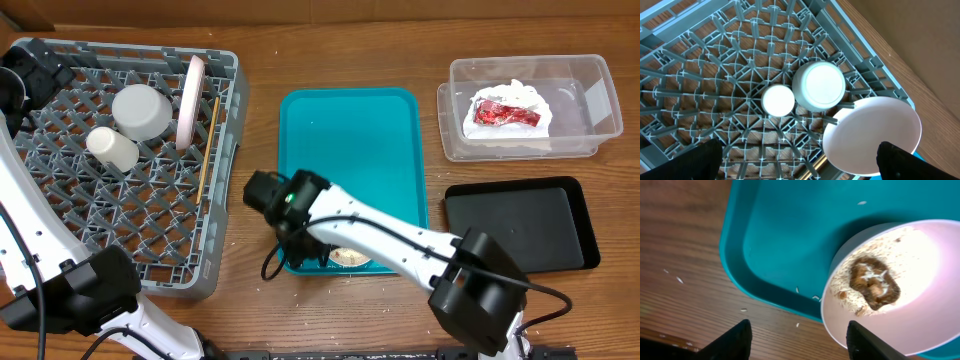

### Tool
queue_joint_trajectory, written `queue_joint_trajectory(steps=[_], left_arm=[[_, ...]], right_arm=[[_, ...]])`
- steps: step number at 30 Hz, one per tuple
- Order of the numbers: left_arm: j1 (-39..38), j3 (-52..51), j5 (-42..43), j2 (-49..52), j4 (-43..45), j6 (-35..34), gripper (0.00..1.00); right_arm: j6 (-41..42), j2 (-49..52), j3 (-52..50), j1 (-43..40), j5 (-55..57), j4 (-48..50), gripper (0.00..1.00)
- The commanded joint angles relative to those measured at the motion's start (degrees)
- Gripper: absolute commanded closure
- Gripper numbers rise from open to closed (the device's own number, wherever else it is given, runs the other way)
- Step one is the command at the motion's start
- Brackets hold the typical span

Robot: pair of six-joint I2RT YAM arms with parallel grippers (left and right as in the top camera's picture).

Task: Sort waste into correct bins and load items into the dishwasher
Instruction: 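Reach the right gripper to the white saucer and grasp its rim, then lift the saucer and carry it over the black tray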

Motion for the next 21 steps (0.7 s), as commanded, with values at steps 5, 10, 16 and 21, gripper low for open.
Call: queue_joint_trajectory(steps=[5, 10, 16, 21], left_arm=[[-0.04, 0.26, -0.59, 0.09, 0.11, -0.37, 0.00], [-0.04, 0.26, -0.59, 0.09, 0.11, -0.37, 0.00], [-0.04, 0.26, -0.59, 0.09, 0.11, -0.37, 0.00], [-0.04, 0.26, -0.59, 0.09, 0.11, -0.37, 0.00]], right_arm=[[1.42, -0.72, -5.09, 1.51, 5.55, 2.56, 0.48], [1.40, -0.72, -6.75, 1.51, 5.66, 3.65, 0.48], [1.42, -0.70, -8.90, 1.90, 5.60, 4.66, 0.56], [1.46, -0.70, -9.49, 2.23, 5.60, 5.46, 0.64]])
